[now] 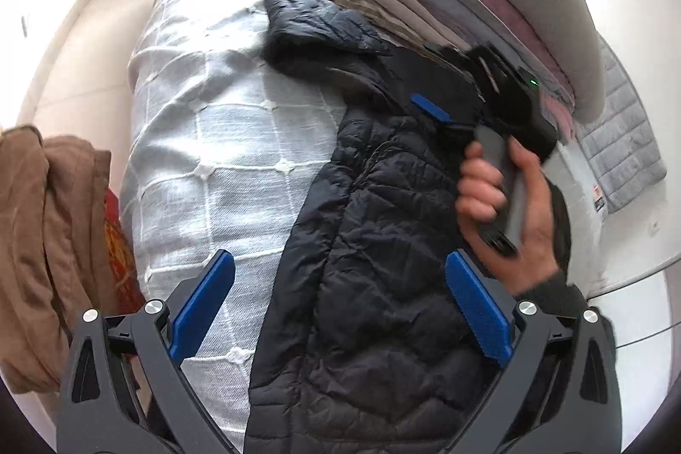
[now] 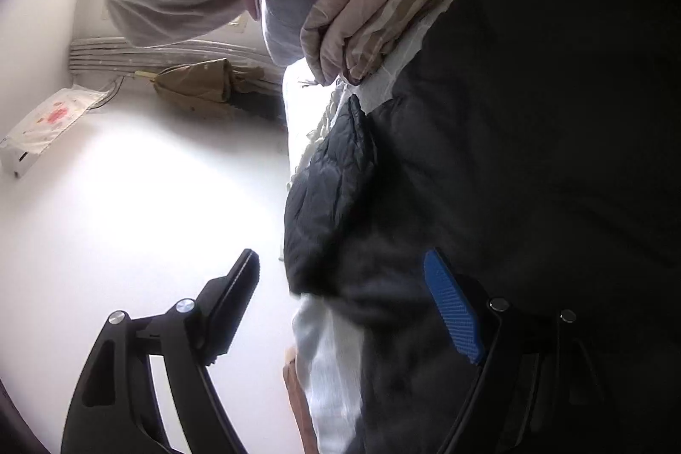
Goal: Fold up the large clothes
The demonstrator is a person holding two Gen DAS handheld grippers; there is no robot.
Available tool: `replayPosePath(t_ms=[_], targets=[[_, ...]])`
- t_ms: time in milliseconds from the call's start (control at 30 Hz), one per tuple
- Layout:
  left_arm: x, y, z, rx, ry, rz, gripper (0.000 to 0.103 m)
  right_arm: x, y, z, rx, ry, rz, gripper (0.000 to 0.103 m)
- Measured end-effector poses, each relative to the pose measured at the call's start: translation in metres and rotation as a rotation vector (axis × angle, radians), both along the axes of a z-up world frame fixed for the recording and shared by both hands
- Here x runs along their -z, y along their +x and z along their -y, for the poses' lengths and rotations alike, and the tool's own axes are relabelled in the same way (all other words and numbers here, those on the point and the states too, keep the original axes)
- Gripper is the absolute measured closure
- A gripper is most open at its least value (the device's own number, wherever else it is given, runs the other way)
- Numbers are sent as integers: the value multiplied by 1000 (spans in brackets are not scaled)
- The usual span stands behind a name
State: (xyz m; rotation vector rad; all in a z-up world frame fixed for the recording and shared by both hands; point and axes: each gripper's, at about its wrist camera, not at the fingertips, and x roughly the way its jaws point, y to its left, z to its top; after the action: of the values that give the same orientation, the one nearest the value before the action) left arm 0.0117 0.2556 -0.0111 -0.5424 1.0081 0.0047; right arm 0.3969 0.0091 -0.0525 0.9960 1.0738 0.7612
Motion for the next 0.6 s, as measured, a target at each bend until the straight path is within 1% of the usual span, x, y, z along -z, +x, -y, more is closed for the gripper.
replayPosePath(t_ms=[33,100,133,167,200,233,267,300,333,367,433,467,533,600], targets=[[-1,0,-2,0,0,4,7,-4,-1,-1,-1,5,5,26],[-6,5,-4,8,33,21,7,-18,-12,0,-8,-21,43,26],[-7,14,-3,51,46,25,7,-24,-21,4,-16,-50,67,26],[-9,27,-2,102,59,29,7,-34,-39,12,-33,-82,107,26],[-10,38,-4,122,75,30,7,-38,-50,19,-45,-98,130,26],[-11,54,-8,129,94,33,7,-44,-75,34,-61,-128,155,26],[-10,66,-11,132,90,34,7,-45,-89,46,-67,-140,160,26],[-4,88,-18,133,46,29,7,-44,-114,66,-76,-153,154,26],[4,108,-23,140,-27,10,7,-42,-138,88,-82,-162,146,26],[14,129,-26,160,-130,-11,7,-39,-163,110,-74,-173,135,26],[31,160,-26,196,-299,-49,7,-31,-201,150,-38,-161,95,26],[41,178,-26,184,-374,-72,7,-26,-214,165,-21,-151,77,26],[49,199,-26,168,-422,-70,7,-12,-250,209,57,-122,41,26],[59,214,-32,105,-480,-65,7,3,-268,239,133,-83,11,26]])
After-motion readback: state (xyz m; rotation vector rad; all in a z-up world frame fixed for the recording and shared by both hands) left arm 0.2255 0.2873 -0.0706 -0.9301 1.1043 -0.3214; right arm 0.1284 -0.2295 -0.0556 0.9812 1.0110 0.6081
